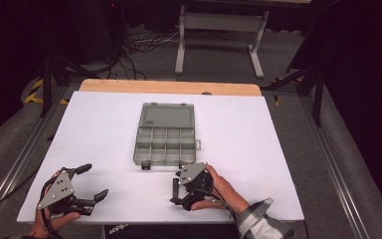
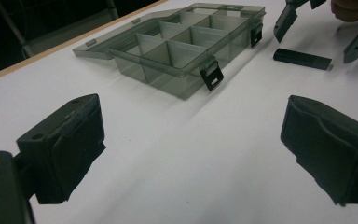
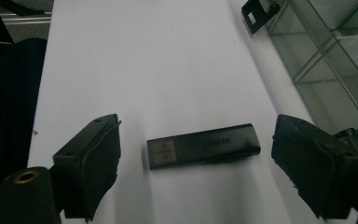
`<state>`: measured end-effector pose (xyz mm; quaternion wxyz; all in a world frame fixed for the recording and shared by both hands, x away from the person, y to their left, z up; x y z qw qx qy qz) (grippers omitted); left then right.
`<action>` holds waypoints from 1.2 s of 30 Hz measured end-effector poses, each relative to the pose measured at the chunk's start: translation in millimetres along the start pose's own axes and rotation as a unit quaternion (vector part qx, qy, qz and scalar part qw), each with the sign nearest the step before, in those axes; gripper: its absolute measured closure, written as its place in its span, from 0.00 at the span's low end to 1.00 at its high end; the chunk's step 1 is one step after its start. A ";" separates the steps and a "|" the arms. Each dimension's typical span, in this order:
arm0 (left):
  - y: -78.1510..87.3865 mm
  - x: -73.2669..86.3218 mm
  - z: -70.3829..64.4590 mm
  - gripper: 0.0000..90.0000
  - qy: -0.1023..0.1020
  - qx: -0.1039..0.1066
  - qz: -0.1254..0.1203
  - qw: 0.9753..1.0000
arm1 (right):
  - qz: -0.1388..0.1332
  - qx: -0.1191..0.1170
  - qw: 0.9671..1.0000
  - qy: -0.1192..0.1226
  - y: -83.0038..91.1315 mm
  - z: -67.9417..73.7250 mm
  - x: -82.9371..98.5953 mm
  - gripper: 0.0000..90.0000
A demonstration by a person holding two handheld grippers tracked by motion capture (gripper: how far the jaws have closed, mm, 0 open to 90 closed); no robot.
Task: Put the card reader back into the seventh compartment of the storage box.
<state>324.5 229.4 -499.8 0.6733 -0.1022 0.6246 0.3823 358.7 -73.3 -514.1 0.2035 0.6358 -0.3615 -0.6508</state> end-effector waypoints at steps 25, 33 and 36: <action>0.0 0.2 -0.4 0.07 0.002 0.002 0.000 1.000 | 0.010 -0.011 1.000 0.013 -4.0 0.2 -1.2 0.34; 0.4 -0.6 -0.8 0.07 -0.002 0.002 -0.002 1.000 | -0.024 0.013 1.000 0.010 7.9 1.8 -5.6 0.34; 0.0 -0.9 -1.2 0.07 -0.001 0.003 -0.002 1.000 | -0.039 0.024 0.999 0.006 13.6 0.9 -7.0 0.34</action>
Point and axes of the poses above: each handheld gripper's, and its own axes: y roughly backward along the jaws, x roughly out of its underside, z roughly to its left, the point moved 6 cm from there along -y, roughly forward along the jaws, and after that the axes turned 3 degrees about -y, right-handed, at the moved point
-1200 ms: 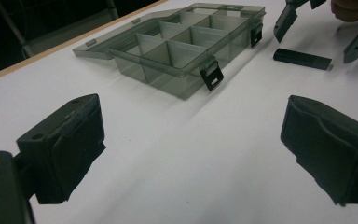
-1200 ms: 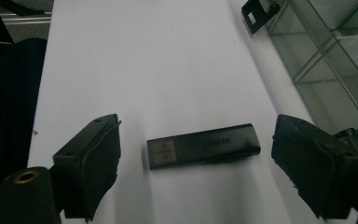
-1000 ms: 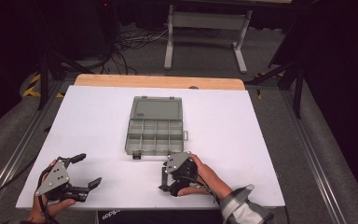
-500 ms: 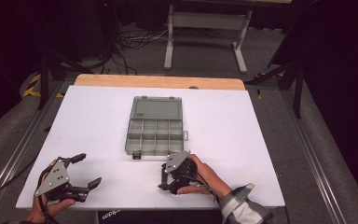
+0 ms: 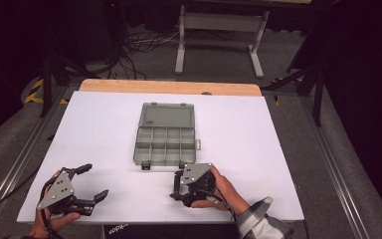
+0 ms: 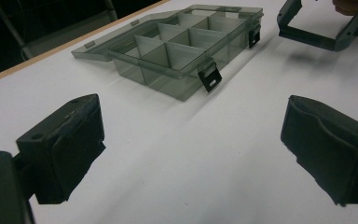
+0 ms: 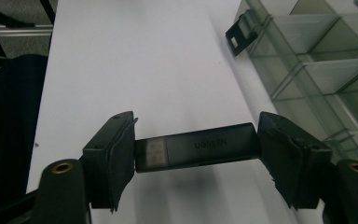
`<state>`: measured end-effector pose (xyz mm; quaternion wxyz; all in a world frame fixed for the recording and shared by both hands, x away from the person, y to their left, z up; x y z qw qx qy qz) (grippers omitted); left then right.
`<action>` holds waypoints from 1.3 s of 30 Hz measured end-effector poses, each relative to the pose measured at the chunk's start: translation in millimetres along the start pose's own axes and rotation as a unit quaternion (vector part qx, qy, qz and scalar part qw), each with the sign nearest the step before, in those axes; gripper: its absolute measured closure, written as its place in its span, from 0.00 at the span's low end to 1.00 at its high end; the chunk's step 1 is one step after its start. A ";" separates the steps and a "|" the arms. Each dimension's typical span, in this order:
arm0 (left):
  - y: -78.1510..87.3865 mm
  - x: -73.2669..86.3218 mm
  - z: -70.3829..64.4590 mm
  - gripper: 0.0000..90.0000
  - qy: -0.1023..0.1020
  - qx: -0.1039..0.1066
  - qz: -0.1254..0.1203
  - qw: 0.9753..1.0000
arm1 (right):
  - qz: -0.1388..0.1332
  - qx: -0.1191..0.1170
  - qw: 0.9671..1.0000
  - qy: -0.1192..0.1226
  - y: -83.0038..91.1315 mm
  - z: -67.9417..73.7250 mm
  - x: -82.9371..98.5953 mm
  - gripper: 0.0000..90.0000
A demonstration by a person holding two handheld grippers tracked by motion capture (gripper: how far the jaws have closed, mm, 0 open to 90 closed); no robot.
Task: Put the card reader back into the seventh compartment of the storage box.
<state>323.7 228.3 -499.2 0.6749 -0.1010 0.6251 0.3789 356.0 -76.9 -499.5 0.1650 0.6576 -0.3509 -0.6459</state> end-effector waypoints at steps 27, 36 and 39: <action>-3.4 1.7 -3.5 0.07 -0.001 0.007 0.008 1.000 | -0.064 0.059 0.996 -0.006 33.7 -13.9 -17.3 0.34; -4.2 3.0 -3.5 0.07 -0.001 0.008 0.012 1.000 | -0.068 0.076 0.995 -0.002 34.9 -24.2 -26.6 0.34; -4.5 3.0 -3.9 0.07 -0.001 0.009 0.011 1.000 | -0.079 0.081 0.994 -0.008 34.5 -32.1 -35.4 0.34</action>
Point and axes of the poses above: each handheld gripper's, and its own axes: y roughly backward along the jaws, x roughly out of its underside, z roughly to its left, the point moved 6 cm from there along -y, roughly forward along the jaws, and after that the axes turned 3 degrees about -y, right-handed, at the moved point
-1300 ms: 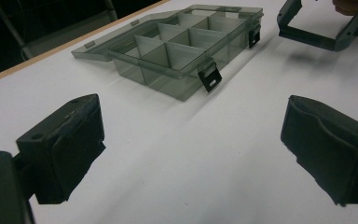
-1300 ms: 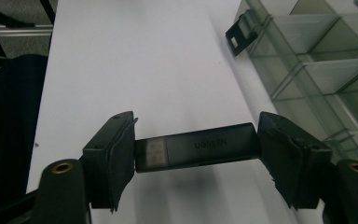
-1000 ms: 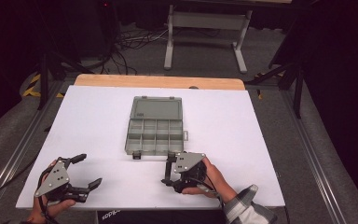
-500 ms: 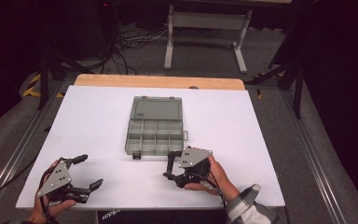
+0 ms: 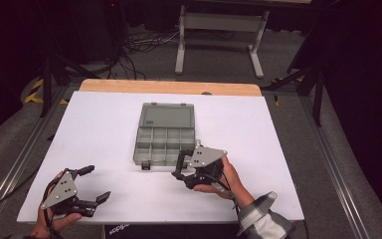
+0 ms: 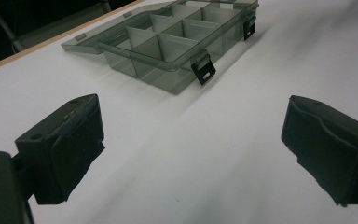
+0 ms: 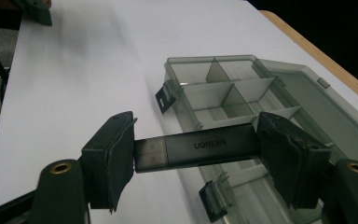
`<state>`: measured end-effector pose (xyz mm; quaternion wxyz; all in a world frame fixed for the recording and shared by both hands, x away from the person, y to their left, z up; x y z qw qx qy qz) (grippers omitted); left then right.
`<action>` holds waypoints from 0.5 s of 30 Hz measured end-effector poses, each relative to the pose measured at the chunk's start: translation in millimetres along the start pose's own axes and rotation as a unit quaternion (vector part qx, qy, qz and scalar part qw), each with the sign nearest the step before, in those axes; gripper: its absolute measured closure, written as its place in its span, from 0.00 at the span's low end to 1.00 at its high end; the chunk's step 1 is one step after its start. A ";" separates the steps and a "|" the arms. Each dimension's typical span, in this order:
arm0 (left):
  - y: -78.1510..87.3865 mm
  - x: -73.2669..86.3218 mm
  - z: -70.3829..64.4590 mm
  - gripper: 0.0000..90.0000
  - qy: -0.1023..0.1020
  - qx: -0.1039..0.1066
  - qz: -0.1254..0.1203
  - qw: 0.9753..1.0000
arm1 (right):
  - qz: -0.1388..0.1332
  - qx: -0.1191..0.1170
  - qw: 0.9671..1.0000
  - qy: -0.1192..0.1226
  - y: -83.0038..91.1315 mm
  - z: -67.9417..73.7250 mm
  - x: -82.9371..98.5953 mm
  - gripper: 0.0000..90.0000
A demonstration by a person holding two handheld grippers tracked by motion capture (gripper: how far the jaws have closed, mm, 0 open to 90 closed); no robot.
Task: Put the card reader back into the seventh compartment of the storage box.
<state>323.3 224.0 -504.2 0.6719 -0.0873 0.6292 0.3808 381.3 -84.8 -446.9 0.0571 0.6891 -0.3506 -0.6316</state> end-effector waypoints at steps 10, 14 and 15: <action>-0.4 1.5 -0.5 0.07 0.002 0.003 0.004 1.000 | 0.001 0.016 1.000 0.000 -15.5 -14.0 -10.9 0.34; -1.6 1.7 -0.8 0.07 0.000 0.004 0.007 1.000 | 0.006 0.024 1.000 -0.004 -21.4 -20.8 -8.9 0.34; -1.6 1.7 -0.7 0.07 0.000 0.003 0.007 1.000 | 0.007 0.026 1.000 -0.006 -22.8 -22.4 -8.2 0.34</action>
Point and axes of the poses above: each handheld gripper's, and its own axes: y roughly backward along the jaws, x roughly out of its underside, z roughly to its left, the point moved 6 cm from there along -y, roughly forward along the jaws, and after that the axes turned 3 degrees about -y, right-handed, at the moved point
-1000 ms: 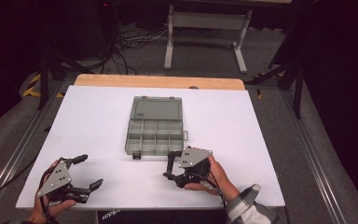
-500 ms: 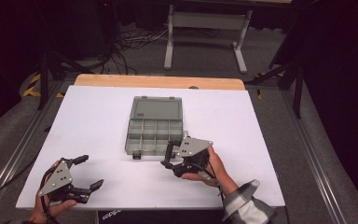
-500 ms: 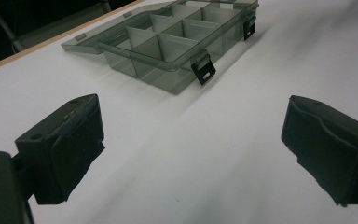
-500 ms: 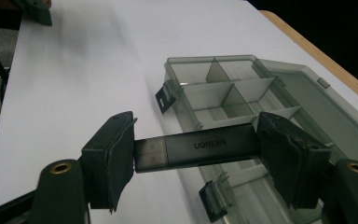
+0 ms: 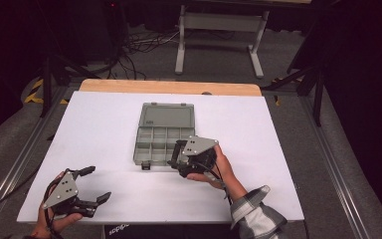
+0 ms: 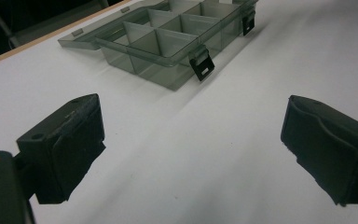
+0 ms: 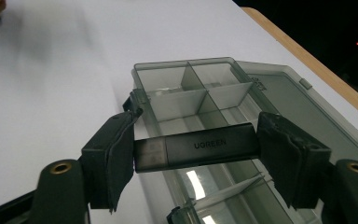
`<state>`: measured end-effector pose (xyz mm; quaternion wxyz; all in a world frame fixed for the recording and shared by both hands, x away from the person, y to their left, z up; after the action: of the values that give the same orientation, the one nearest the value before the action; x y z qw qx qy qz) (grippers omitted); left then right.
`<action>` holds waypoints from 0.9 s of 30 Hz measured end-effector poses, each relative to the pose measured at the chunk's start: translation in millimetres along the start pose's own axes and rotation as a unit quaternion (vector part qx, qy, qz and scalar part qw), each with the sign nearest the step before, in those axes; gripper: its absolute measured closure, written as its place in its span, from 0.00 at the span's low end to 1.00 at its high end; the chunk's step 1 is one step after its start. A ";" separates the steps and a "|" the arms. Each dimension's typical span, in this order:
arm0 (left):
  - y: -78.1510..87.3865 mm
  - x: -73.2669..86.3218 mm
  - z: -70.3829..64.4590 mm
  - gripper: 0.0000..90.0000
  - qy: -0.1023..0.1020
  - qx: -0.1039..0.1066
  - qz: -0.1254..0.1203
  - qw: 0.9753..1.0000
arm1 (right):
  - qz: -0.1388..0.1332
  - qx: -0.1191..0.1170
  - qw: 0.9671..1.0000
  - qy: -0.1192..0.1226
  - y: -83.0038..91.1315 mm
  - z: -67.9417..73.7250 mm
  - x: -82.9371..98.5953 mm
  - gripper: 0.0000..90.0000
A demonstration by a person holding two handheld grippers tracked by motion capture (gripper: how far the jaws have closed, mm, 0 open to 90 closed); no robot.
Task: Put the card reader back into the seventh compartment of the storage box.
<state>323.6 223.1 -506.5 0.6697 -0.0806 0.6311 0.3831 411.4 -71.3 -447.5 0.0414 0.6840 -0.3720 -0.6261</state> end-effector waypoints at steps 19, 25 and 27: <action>-0.7 0.4 -0.3 0.08 0.002 0.002 -0.001 1.000 | 0.006 0.014 1.000 -0.023 -20.2 -11.0 2.2 0.34; -1.1 0.5 -0.5 0.08 0.002 0.003 0.000 1.000 | 0.008 0.021 0.999 -0.031 -23.9 -14.2 4.3 0.34; -1.2 0.6 -0.7 0.08 0.001 0.003 0.001 1.000 | 0.009 0.020 0.999 -0.033 -25.0 -14.5 5.1 0.34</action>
<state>323.8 222.1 -507.7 0.6691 -0.0783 0.6330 0.3815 435.4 -62.1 -461.7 0.0209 0.6602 -0.3914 -0.6407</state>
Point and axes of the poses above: each handheld gripper's, and its own axes: y roughly backward along the jaws, x roughly out of its underside, z roughly to its left, the point moved 6 cm from there along -y, roughly forward along the jaws, and after that the axes turned 3 degrees about -y, right-handed, at the moved point
